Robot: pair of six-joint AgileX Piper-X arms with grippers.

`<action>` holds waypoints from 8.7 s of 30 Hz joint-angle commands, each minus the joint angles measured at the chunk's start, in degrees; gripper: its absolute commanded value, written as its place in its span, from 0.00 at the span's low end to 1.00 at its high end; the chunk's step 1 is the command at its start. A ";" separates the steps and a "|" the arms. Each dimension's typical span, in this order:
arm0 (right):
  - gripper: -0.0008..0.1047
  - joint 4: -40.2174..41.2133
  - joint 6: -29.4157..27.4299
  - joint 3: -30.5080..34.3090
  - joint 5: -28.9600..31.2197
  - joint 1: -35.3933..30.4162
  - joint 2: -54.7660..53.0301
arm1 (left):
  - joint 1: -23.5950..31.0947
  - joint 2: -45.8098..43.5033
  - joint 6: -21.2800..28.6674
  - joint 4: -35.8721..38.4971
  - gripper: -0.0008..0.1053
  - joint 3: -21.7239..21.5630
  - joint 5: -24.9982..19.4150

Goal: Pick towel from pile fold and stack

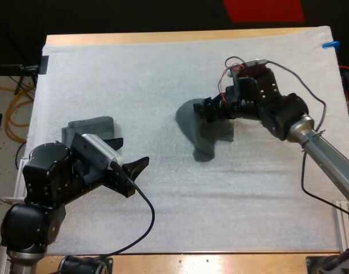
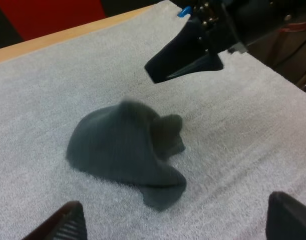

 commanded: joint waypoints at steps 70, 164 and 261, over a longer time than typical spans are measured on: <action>0.01 -20.80 2.73 7.31 5.08 6.83 -2.52 | -0.26 -0.11 2.90 9.55 0.67 -0.28 0.62; 0.57 -7.41 -2.85 -2.63 1.00 0.88 17.82 | -0.26 -0.11 4.52 6.52 0.67 -0.28 -0.06; 0.48 7.45 -14.68 -16.59 13.58 8.89 30.74 | -0.26 -0.11 4.90 16.46 0.67 -0.28 -0.06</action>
